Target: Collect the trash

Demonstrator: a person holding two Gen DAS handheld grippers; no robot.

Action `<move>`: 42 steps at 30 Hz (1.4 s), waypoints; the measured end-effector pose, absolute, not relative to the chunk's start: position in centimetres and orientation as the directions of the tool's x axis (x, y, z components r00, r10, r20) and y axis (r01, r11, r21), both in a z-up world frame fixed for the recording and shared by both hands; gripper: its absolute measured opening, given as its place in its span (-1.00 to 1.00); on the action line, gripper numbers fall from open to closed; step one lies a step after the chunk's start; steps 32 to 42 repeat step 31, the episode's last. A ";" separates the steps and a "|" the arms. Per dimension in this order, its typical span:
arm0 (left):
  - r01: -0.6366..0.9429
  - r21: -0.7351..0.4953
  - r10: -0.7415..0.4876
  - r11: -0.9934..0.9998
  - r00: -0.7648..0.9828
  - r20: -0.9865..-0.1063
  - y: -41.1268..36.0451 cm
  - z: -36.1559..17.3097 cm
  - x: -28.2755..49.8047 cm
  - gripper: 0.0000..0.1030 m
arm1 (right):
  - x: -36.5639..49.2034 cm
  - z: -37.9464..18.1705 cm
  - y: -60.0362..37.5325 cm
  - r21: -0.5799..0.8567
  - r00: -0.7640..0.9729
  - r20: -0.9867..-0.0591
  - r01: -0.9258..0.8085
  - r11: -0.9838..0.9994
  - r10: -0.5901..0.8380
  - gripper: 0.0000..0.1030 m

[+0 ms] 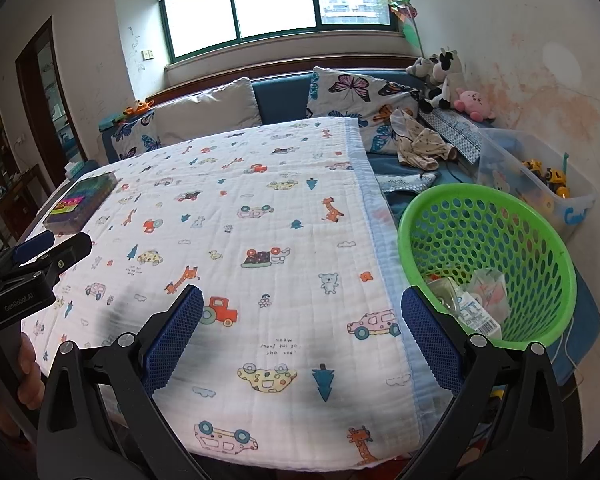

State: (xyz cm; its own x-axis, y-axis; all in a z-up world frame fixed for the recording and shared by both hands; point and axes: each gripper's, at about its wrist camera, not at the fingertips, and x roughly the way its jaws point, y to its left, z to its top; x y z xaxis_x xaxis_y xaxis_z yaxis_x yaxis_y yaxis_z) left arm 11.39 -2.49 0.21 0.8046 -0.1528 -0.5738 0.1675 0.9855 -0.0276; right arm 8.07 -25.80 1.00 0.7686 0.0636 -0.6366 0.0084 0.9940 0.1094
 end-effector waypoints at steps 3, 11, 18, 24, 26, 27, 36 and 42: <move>0.169 -0.027 -0.154 0.985 0.805 -0.573 -2.5 0.2 11.4 0.86 | 8.1 1.0 -25.8 0.108 0.769 -0.637 0.008 0.994 0.063 0.91; 0.167 -0.028 -0.152 0.986 0.805 -0.574 -2.4 0.2 11.3 0.86 | 8.1 0.9 -25.6 0.110 0.767 -0.638 0.006 0.994 0.066 0.91; 0.160 -0.027 -0.147 0.987 0.812 -0.566 -2.5 0.3 11.2 0.86 | 7.9 1.1 -25.4 0.110 0.771 -0.633 0.001 0.994 0.069 0.91; 0.154 -0.025 -0.141 0.988 0.813 -0.566 -2.5 0.5 11.1 0.86 | 7.9 1.2 -25.4 0.111 0.770 -0.634 0.003 0.994 0.069 0.91; 0.153 -0.028 -0.142 0.988 0.809 -0.570 -2.5 0.4 11.1 0.86 | 7.9 1.2 -25.5 0.113 0.770 -0.634 0.002 0.994 0.070 0.91; 0.151 -0.028 -0.139 0.988 0.808 -0.572 -2.5 0.4 11.2 0.86 | 7.9 1.1 -25.5 0.113 0.770 -0.634 0.002 0.994 0.070 0.91; 0.146 -0.033 -0.138 0.989 0.806 -0.575 -2.5 0.3 11.2 0.86 | 7.9 1.2 -25.5 0.114 0.770 -0.634 0.003 0.994 0.070 0.91; 0.146 -0.033 -0.138 0.989 0.806 -0.575 -2.5 0.3 11.2 0.86 | 7.9 1.2 -25.5 0.114 0.770 -0.634 0.003 0.994 0.070 0.91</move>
